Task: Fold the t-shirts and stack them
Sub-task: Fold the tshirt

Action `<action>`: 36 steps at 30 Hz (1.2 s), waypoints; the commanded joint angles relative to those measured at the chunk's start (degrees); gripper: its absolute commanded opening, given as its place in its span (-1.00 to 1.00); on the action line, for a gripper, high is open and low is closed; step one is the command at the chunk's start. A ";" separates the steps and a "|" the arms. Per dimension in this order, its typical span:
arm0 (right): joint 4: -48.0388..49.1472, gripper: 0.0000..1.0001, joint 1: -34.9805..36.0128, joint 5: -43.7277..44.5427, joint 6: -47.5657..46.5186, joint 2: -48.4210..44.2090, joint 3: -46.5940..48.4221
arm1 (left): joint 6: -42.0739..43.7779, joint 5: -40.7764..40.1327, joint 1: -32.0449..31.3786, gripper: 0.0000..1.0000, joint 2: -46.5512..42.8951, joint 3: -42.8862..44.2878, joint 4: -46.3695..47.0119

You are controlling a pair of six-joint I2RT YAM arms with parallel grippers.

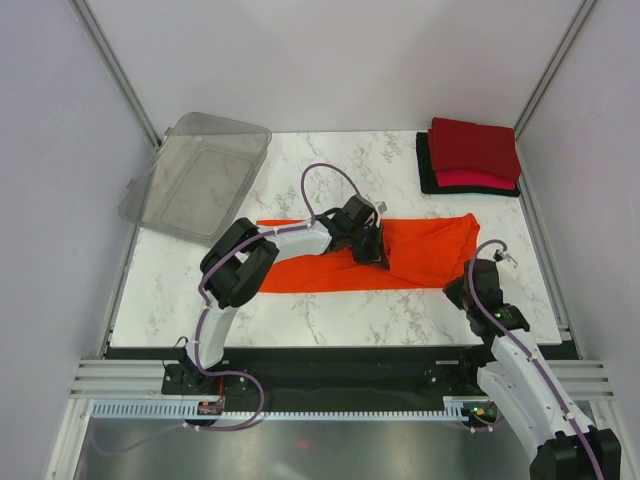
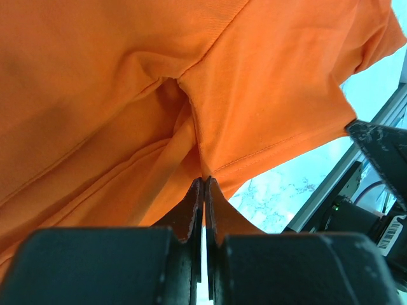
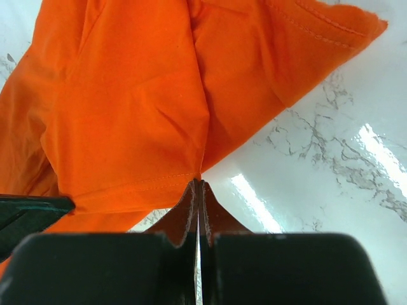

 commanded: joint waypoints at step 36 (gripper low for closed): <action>13.26 -1.00 -0.05 -3.10 -14.14 28.95 17.99 | 4.46 -7.43 6.18 -0.19 -12.04 -0.80 -12.21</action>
